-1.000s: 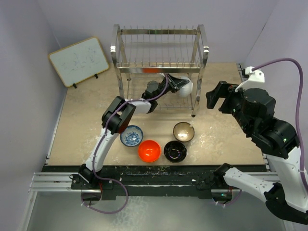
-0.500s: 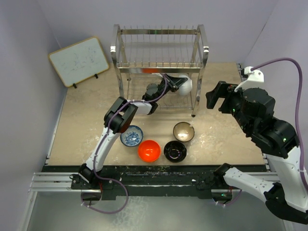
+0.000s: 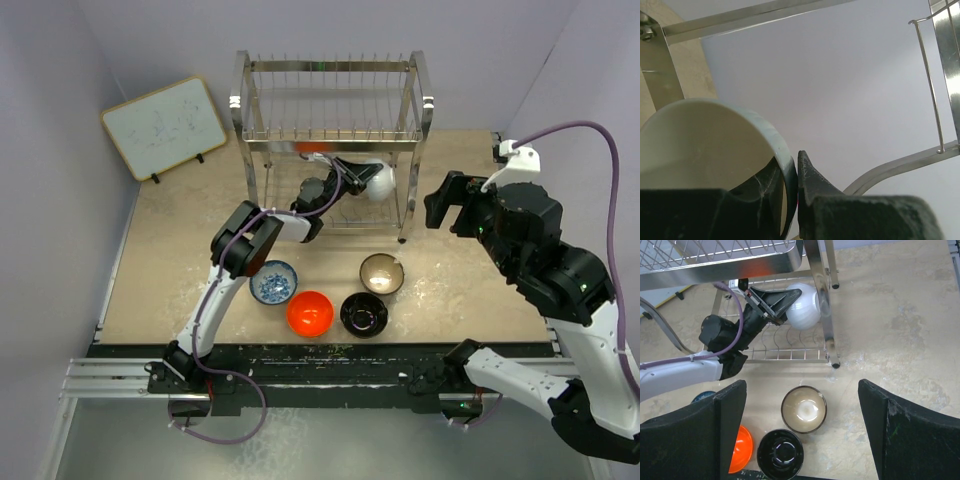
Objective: Load the bowls into the dish rack
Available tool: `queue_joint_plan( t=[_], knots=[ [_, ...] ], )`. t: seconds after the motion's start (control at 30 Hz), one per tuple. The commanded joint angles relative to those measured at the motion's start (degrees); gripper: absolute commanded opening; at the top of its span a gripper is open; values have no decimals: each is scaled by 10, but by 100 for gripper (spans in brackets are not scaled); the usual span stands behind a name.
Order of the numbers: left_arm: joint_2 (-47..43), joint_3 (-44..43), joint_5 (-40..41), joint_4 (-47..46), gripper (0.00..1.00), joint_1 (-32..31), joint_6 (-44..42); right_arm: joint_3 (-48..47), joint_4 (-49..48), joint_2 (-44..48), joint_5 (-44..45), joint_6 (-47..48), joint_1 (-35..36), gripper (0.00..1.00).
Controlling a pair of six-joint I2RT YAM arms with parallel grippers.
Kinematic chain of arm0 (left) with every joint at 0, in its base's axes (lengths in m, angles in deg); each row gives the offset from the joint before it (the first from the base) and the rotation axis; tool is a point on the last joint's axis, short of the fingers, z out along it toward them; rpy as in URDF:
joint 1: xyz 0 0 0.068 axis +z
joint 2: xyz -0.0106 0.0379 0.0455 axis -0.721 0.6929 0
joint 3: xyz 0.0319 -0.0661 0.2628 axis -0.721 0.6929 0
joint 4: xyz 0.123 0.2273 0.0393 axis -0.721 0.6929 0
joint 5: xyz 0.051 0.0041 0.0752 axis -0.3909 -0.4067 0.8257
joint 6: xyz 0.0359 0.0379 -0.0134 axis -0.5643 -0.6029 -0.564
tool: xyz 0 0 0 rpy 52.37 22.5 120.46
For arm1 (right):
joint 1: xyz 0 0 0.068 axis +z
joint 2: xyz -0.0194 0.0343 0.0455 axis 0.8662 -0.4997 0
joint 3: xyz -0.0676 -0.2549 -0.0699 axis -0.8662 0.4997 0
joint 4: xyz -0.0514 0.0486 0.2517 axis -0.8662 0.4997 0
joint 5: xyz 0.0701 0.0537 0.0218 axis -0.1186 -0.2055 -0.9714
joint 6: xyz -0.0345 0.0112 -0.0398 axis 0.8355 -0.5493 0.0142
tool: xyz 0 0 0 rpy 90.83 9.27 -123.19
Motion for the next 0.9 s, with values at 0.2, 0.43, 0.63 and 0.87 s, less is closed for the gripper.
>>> queue_joint_plan(
  t=[0.2,0.43,0.63,0.87],
  knots=[
    [-38,96,26,9,34,13,1,13,-9,11,-13,3,-1,95],
    [-60,118,27,37,54,21,-9,22,-15,10,-18,2,-2,95],
    [-107,129,35,134,62,27,-54,22,-19,7,-21,4,-1,95],
    [-140,129,42,247,69,29,-78,25,-25,6,-27,5,-2,96]
  ],
)
